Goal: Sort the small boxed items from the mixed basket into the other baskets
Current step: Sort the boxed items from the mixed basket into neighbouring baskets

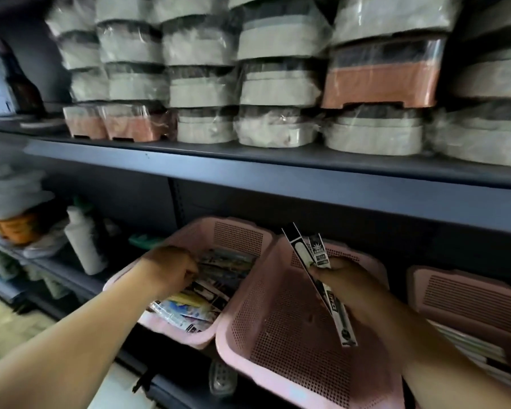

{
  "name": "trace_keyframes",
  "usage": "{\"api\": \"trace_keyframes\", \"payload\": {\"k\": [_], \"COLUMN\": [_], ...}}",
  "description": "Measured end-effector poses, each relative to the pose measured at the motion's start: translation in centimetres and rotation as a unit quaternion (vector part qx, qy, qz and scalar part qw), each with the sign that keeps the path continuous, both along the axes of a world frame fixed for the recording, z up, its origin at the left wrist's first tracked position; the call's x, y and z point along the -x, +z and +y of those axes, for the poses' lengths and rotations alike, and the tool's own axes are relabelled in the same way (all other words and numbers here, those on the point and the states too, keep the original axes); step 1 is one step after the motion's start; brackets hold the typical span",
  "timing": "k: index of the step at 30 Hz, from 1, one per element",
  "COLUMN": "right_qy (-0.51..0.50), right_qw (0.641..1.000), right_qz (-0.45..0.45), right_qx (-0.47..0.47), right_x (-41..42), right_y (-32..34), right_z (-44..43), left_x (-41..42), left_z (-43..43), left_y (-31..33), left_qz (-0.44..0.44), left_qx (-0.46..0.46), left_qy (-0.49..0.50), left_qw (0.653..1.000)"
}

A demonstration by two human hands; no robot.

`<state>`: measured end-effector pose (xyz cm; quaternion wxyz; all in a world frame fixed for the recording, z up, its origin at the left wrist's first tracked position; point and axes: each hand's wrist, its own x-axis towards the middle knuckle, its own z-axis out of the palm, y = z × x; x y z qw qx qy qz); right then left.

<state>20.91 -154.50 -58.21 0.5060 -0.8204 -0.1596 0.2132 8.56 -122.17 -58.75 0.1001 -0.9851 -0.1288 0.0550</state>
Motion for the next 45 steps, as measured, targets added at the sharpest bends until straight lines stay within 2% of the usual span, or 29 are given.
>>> {"api": "trace_keyframes", "payload": {"k": [3,4,6,7,9,12,14,19,22,23,24,27,28,30,31,33,35,38,42,43,45], "right_qy": [0.016,0.018,0.019,0.020,0.023,0.034,0.051,0.081,0.053,0.041,0.036,0.027,0.028,0.034,0.036,0.035,0.024,0.004,-0.020,-0.024,-0.024], "right_qw": [1.000,1.000,1.000,1.000,1.000,0.999,0.998,0.997,0.998,0.999,0.999,0.999,0.999,0.999,0.999,0.999,0.999,0.998,0.998,0.994,0.990], "right_qz": [-0.010,-0.010,-0.006,-0.002,-0.002,-0.005,-0.008,-0.011,0.010,0.003,-0.008,-0.018,-0.019,-0.024,-0.027,-0.027,-0.032,-0.055,0.015,0.035,0.045], "right_qx": [0.009,0.011,0.009,0.009,0.010,-0.015,-0.026,-0.005,-0.039,-0.031,-0.014,0.011,0.013,0.017,0.020,0.018,0.013,0.026,-0.065,-0.097,-0.134], "right_x": [-0.2,0.0,0.2,0.3,0.8,1.6,2.2,2.6,2.6,2.3,2.1,1.4,1.4,1.5,1.5,1.7,1.9,2.1,2.5,2.6,2.7], "right_y": [0.1,0.3,0.5,0.5,0.5,0.6,0.8,0.8,1.1,1.1,1.1,0.8,0.8,0.7,0.7,0.8,1.1,1.8,2.2,2.3,2.3], "right_z": [0.9,1.2,2.0,2.5,3.5,4.9,5.7,6.6,6.2,5.9,5.6,4.9,4.7,4.5,4.5,4.6,4.8,5.1,6.1,6.3,6.5], "left_x": [0.0,-0.2,-0.9,-1.3,-2.1,-3.0,-3.3,-3.5,-3.6,-3.6,-3.4,-2.2,-1.8,-1.2,-1.1,-0.8,-0.8,-1.6,-2.8,-3.0,-3.4], "left_z": [-0.2,-0.3,-1.0,-1.5,-3.1,-6.6,-8.4,-10.6,-9.2,-8.1,-7.0,-3.7,-2.6,-0.8,-0.1,0.1,-0.5,-2.8,-7.8,-8.6,-10.0], "left_y": [-0.5,-0.5,-0.6,-0.7,-1.0,-0.7,-0.5,-0.2,0.8,1.2,1.6,1.8,1.5,-0.3,-1.5,-3.1,-3.6,-3.1,-1.4,-1.1,-0.5], "left_qz": [0.079,0.072,-0.011,-0.068,-0.158,-0.194,-0.218,-0.318,-0.380,-0.404,-0.424,-0.435,-0.405,-0.260,-0.188,-0.145,-0.172,-0.208,-0.214,-0.210,-0.206], "left_qx": [0.071,0.091,0.146,0.215,0.382,0.523,0.561,0.567,0.601,0.586,0.544,0.319,0.249,0.145,0.126,0.174,0.236,0.355,0.483,0.488,0.454], "left_qy": [-0.001,0.004,0.012,0.014,0.014,-0.012,-0.003,0.007,0.036,0.040,0.039,0.019,0.005,-0.008,-0.001,0.023,0.033,0.018,-0.048,-0.061,-0.080], "left_qw": [0.994,0.993,0.989,0.974,0.910,0.830,0.799,0.760,0.702,0.701,0.723,0.842,0.880,0.954,0.974,0.974,0.956,0.911,0.848,0.845,0.863]}}
